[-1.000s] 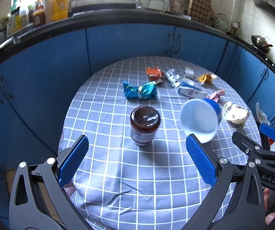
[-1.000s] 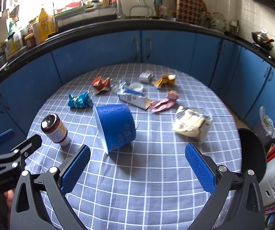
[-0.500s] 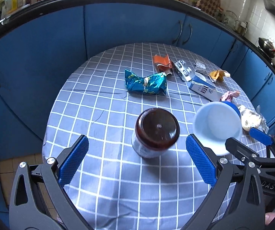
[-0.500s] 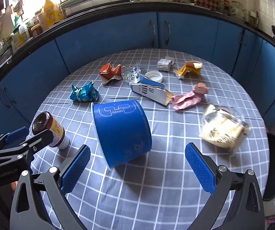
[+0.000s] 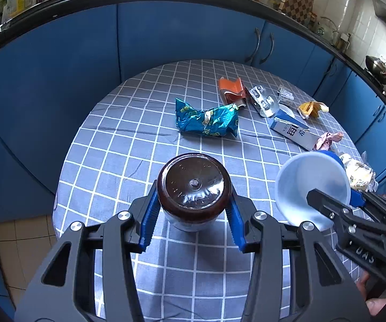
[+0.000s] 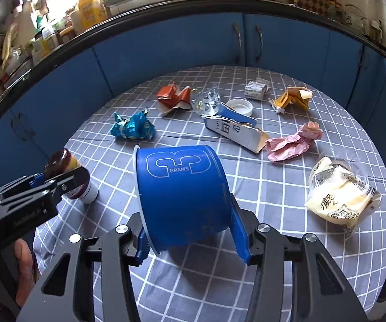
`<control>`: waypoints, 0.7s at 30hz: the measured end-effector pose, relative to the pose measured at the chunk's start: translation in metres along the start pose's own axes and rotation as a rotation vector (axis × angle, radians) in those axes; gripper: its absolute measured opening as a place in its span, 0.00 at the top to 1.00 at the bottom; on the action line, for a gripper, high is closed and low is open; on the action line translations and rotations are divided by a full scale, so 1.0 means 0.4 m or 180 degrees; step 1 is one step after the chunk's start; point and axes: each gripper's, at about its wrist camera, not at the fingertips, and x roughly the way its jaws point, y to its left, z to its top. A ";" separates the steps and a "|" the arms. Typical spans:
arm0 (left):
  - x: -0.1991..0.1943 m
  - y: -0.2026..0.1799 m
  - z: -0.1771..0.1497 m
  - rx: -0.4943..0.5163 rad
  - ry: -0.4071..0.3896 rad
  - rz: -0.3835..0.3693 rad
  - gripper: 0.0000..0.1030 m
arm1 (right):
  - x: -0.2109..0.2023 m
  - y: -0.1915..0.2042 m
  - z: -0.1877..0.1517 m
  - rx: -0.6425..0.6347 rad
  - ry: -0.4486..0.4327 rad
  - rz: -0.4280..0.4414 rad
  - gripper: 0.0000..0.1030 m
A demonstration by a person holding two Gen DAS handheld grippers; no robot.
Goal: Collect trash
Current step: 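Grasp the brown jar with the left tool while the right tool grasps the blue cup, then carry jar and cup to the black bin and open both tools over it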
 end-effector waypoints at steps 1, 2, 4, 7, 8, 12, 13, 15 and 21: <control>-0.001 0.001 -0.001 -0.0006 -0.0003 -0.0009 0.55 | -0.003 0.004 -0.002 -0.0013 -0.0014 -0.0022 0.54; -0.003 0.003 -0.002 -0.0024 -0.0004 -0.0026 0.55 | -0.006 0.004 -0.003 -0.0009 -0.0029 -0.0047 0.54; -0.007 0.006 -0.002 -0.0050 -0.0010 -0.0055 0.55 | -0.017 0.002 -0.004 0.0006 -0.0053 -0.0081 0.55; -0.020 -0.002 -0.002 -0.0029 -0.0048 -0.0079 0.55 | -0.035 -0.002 -0.004 0.0016 -0.0098 -0.0149 0.56; -0.025 -0.006 -0.002 -0.0013 -0.0066 -0.0089 0.55 | -0.039 -0.004 -0.003 0.0023 -0.0106 -0.0153 0.56; -0.045 -0.042 0.000 0.0097 -0.0122 -0.0119 0.55 | -0.068 -0.015 -0.008 0.0034 -0.0163 -0.0211 0.62; -0.049 -0.055 0.001 0.0132 -0.0136 -0.0112 0.55 | -0.072 -0.018 -0.010 0.0029 -0.0161 -0.0227 0.72; -0.055 -0.080 0.001 0.0197 -0.0164 -0.0127 0.55 | -0.081 -0.030 -0.015 0.0047 -0.0145 -0.0235 0.74; -0.067 -0.139 -0.004 0.0293 -0.0190 -0.0202 0.55 | -0.110 -0.085 -0.037 0.0216 -0.0156 -0.0270 0.76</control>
